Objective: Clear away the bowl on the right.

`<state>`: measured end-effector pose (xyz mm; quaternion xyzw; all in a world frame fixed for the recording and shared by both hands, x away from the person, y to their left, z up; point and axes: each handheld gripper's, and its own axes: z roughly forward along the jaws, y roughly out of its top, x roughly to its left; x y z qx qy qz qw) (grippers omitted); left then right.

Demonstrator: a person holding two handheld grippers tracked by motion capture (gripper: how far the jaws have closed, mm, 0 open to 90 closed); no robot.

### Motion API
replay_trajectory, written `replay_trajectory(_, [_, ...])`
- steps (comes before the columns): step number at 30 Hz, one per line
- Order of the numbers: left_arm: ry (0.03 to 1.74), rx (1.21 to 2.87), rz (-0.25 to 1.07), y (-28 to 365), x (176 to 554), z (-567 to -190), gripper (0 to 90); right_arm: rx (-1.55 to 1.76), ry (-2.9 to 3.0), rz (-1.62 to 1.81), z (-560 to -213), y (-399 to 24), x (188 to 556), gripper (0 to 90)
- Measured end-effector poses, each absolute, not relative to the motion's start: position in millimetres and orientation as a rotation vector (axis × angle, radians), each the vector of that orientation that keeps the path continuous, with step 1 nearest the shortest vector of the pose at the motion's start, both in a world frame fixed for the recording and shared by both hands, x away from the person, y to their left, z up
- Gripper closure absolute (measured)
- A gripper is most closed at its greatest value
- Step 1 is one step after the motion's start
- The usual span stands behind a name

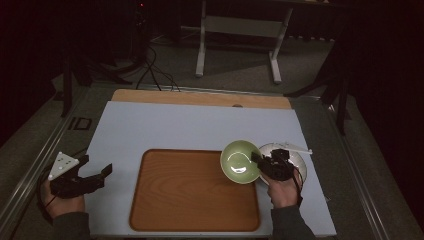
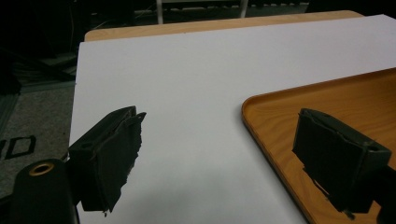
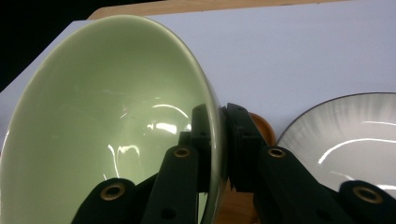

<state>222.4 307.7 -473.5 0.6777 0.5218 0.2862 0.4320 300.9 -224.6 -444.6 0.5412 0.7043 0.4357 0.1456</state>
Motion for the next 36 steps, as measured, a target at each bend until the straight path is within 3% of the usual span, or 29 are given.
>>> replay_trajectory(36, [1.296,1.690,0.713,306.9,223.9,-473.6,14.9,1.415,2.178,1.241,-453.2,-172.7,297.1,82.4])
